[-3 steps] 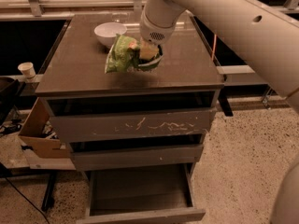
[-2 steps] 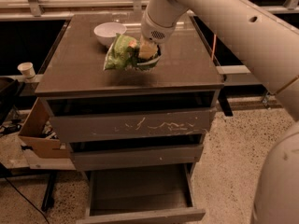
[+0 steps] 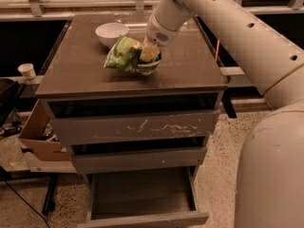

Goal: Pick green jalapeno chip bag from bottom drawer and place on counter

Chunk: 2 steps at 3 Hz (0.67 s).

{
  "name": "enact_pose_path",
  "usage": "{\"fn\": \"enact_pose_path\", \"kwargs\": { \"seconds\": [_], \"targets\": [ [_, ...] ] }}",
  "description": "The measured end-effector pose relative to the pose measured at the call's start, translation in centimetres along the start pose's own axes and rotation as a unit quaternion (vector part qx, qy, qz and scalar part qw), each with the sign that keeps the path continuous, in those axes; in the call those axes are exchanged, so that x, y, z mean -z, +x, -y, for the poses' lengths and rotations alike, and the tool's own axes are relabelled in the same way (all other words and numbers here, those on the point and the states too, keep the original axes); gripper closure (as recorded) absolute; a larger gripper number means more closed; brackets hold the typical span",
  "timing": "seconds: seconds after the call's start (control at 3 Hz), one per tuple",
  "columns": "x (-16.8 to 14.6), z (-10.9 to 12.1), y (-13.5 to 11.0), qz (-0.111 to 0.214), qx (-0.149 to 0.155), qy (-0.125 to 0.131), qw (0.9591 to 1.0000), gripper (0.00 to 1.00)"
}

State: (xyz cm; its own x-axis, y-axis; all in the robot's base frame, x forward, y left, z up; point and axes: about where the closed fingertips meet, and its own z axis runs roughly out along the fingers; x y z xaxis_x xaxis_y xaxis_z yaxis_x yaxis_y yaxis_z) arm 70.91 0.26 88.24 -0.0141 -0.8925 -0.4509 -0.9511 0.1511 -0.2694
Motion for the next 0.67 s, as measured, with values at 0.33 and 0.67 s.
{"fn": "enact_pose_path", "kwargs": {
  "seconds": [0.33,0.67],
  "targets": [
    [-1.7,0.42,0.58,0.031,-0.03,-0.017,0.9989,1.0],
    [-2.66,0.32,1.06,0.046,-0.046,-0.027,0.9975,1.0]
  ]
}}
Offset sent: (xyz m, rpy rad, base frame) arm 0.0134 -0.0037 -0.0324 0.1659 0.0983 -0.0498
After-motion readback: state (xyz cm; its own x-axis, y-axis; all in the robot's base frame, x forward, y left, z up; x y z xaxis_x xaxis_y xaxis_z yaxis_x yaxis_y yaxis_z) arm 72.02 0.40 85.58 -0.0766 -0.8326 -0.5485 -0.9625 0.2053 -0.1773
